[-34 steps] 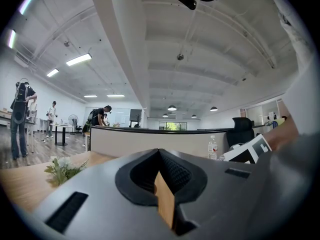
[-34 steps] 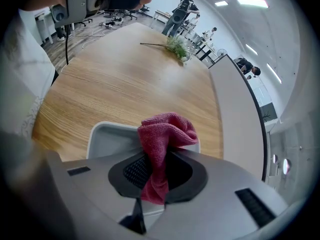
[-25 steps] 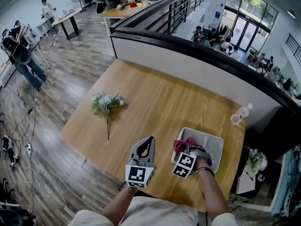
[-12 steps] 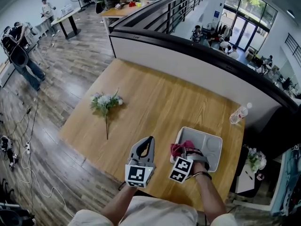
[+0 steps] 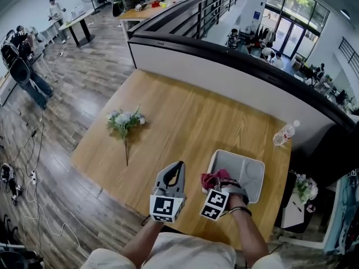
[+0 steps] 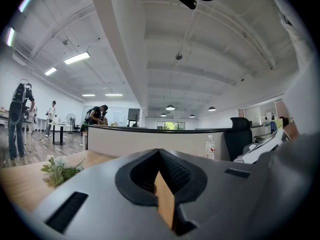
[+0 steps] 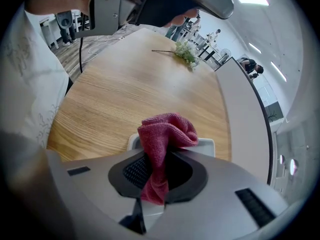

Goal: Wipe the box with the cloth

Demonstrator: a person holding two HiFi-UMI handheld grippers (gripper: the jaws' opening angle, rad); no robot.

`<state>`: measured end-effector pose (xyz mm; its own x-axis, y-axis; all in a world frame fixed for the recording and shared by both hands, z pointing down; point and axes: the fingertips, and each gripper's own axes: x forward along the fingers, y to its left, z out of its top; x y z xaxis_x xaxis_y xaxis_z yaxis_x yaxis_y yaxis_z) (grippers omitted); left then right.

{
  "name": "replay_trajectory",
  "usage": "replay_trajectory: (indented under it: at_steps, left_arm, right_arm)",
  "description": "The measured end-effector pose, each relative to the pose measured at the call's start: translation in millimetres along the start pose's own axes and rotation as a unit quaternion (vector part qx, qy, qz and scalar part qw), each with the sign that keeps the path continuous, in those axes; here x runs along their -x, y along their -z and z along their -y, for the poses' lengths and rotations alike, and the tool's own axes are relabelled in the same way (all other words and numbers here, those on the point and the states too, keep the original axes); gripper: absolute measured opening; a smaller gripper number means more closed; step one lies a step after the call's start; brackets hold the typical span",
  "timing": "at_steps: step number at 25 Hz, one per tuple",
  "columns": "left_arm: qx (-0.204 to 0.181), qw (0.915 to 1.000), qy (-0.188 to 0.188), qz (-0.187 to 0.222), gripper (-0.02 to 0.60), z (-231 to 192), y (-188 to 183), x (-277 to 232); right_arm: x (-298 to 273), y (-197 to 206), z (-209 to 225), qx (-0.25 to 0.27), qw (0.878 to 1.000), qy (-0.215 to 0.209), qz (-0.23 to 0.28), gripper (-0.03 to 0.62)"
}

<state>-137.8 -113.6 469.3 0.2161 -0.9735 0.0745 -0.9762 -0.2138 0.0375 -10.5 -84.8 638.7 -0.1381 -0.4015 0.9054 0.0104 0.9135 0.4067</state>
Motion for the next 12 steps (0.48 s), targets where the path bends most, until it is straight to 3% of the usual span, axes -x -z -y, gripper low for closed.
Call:
replay_trajectory:
  at_steps: [12]
  left_arm:
    - [-0.001,1.0000,0.002,-0.002,0.012,2.5,0.7,0.9]
  right_arm:
    - [5.8,-2.3,-9.4,0.015,1.000,-0.004,-0.003,0.072]
